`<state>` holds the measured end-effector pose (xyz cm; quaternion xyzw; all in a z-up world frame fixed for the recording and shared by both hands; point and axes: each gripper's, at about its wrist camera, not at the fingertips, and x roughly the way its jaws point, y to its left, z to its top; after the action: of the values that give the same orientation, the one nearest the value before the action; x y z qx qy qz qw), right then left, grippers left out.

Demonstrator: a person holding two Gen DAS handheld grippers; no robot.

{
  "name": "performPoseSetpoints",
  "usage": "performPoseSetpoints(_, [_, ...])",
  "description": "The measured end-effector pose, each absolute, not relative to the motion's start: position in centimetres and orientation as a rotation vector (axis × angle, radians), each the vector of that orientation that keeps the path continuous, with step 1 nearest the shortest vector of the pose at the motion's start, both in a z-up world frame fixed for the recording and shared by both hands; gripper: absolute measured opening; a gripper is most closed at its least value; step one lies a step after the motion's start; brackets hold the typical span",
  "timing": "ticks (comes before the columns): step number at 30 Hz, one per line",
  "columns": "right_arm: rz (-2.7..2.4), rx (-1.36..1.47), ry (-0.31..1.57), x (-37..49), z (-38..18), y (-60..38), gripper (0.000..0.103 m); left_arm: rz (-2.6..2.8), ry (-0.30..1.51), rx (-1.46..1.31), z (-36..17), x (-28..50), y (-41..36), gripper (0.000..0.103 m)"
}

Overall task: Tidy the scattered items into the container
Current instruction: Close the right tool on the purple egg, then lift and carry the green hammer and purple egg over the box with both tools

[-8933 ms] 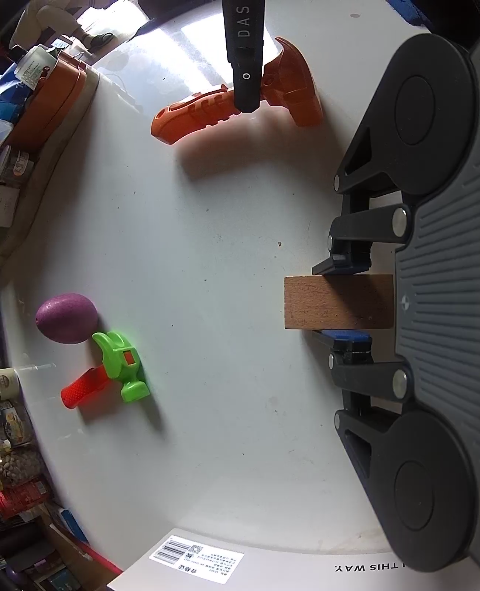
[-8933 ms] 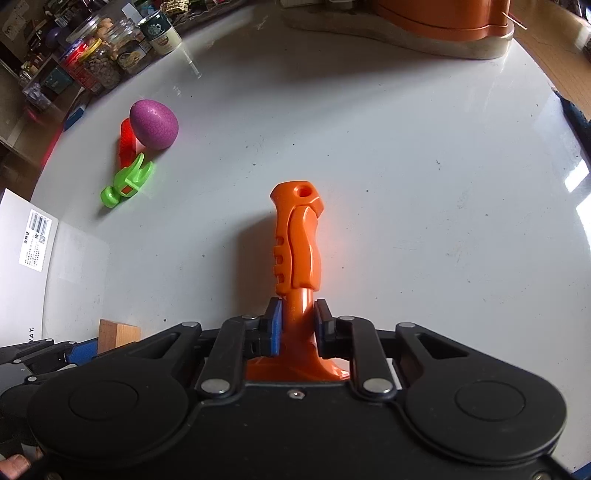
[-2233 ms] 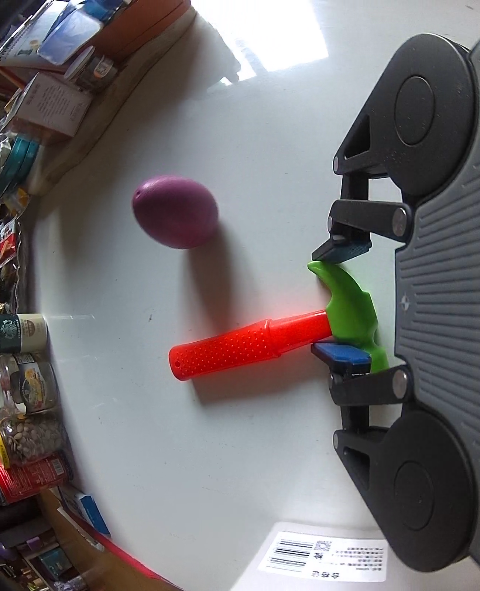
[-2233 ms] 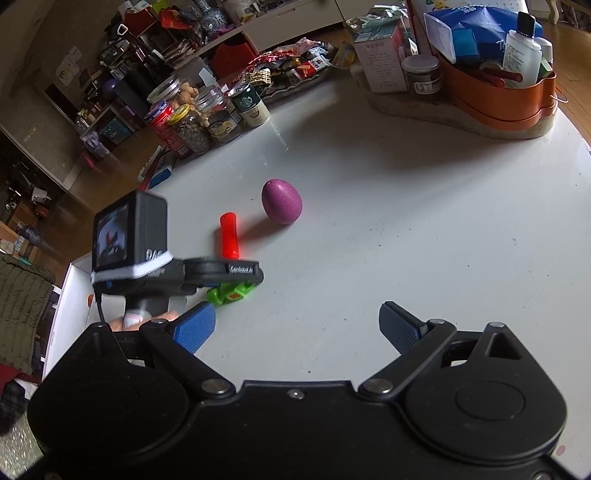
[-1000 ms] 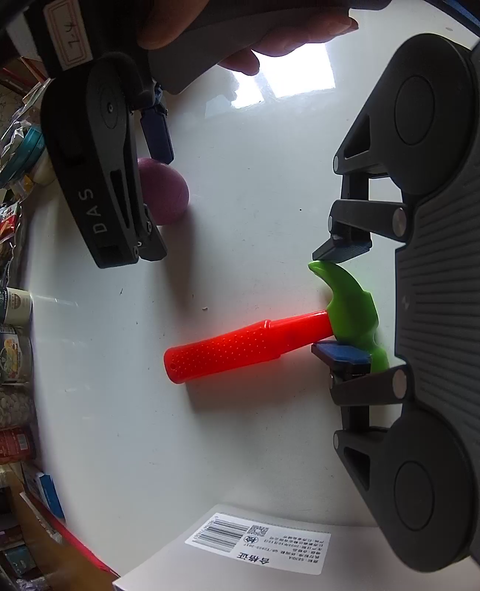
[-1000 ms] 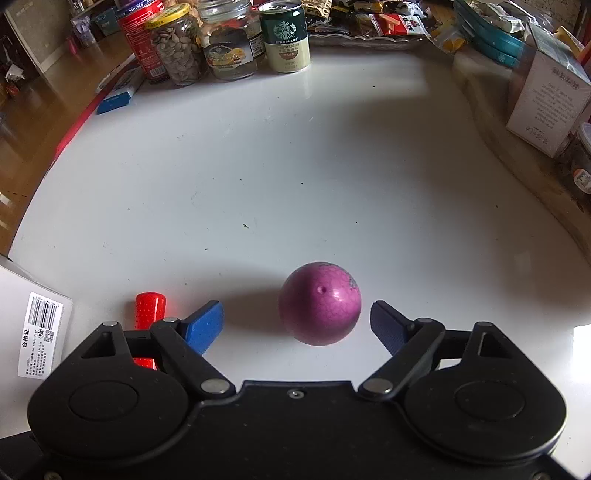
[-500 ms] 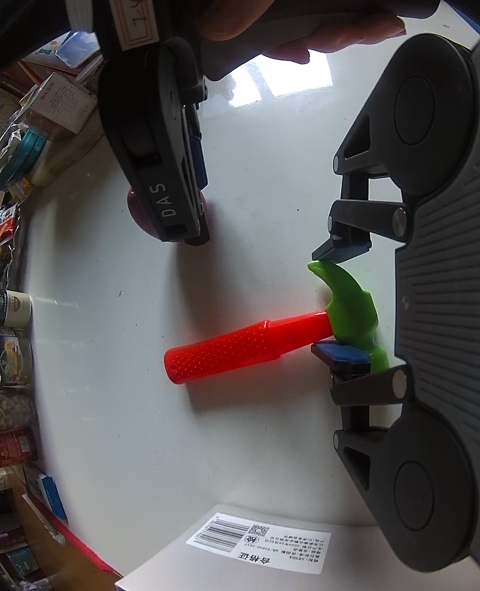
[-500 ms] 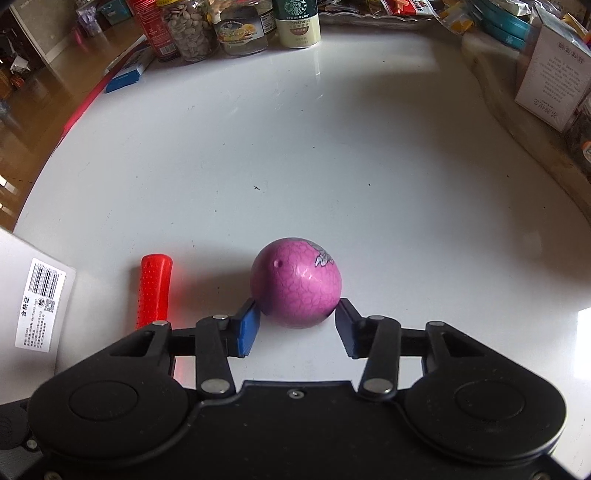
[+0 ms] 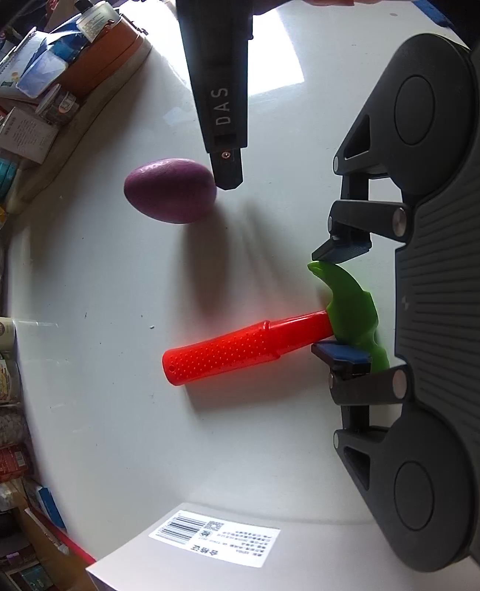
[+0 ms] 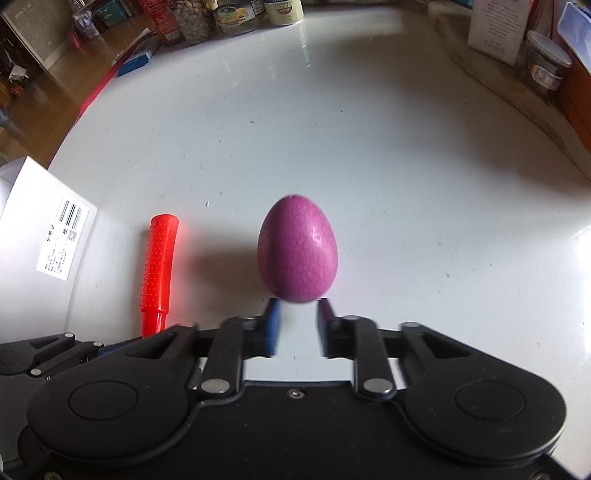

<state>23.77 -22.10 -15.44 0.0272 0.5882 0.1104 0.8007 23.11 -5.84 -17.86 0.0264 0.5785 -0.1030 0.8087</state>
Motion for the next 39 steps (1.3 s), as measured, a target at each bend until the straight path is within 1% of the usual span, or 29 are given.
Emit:
performPoseSetpoints(2, [0.236, 0.069, 1.257, 22.9, -15.3, -22.5, 0.014, -0.222, 1.239, 0.061, -17.8, 22.4, -5.6, 0.047])
performPoseSetpoints(4, [0.224, 0.068, 1.234, 22.6, -15.0, -23.0, 0.022, -0.223, 1.24, 0.057, -17.7, 21.9, -5.3, 0.046])
performPoseSetpoints(6, [0.214, 0.082, 1.202, 22.6, -14.5, -23.6, 0.065, -0.223, 1.237, 0.053, -17.7, 21.8, -5.0, 0.046])
performPoseSetpoints(7, [0.213, 0.093, 1.184, 22.7, -14.2, -23.8, 0.073, -0.222, 1.235, 0.052, -17.6, 21.9, -4.8, 0.046])
performPoseSetpoints(8, [0.202, 0.1, 1.164, 22.9, -13.8, -23.9, 0.076, -0.222, 1.234, 0.051, -17.6, 21.9, -4.7, 0.046])
performPoseSetpoints(11, [0.206, 0.128, 1.135, 24.0, -13.4, -23.8, 0.076, -0.22, 1.227, 0.049, -17.6, 22.4, -4.4, 0.047])
performPoseSetpoints(19, [0.238, 0.083, 1.205, 24.9, -15.7, -20.5, 0.074, -0.226, 1.224, 0.046, -17.3, 23.8, -3.4, 0.047])
performPoseSetpoints(21, [0.228, 0.07, 1.213, 25.0, -16.0, -20.0, 0.067, -0.226, 1.224, 0.041, -17.3, 24.0, -3.1, 0.047])
performPoseSetpoints(23, [0.214, 0.063, 1.224, 25.1, -16.3, -19.8, 0.05, -0.227, 1.225, 0.038, -17.2, 24.3, -2.8, 0.047])
performPoseSetpoints(29, [0.219, 0.086, 1.23, 25.3, -16.3, -19.9, 0.05, -0.23, 1.227, 0.025, -17.0, 25.1, -1.9, 0.047])
performPoseSetpoints(37, [0.221, 0.091, 1.181, 24.6, -14.5, -20.7, 0.05, -0.219, 1.216, 0.03, -16.6, 26.0, -1.1, 0.046])
performPoseSetpoints(39, [0.224, 0.094, 1.17, 24.5, -14.0, -20.9, 0.05, -0.217, 1.205, 0.04, -17.1, 24.3, -2.5, 0.046])
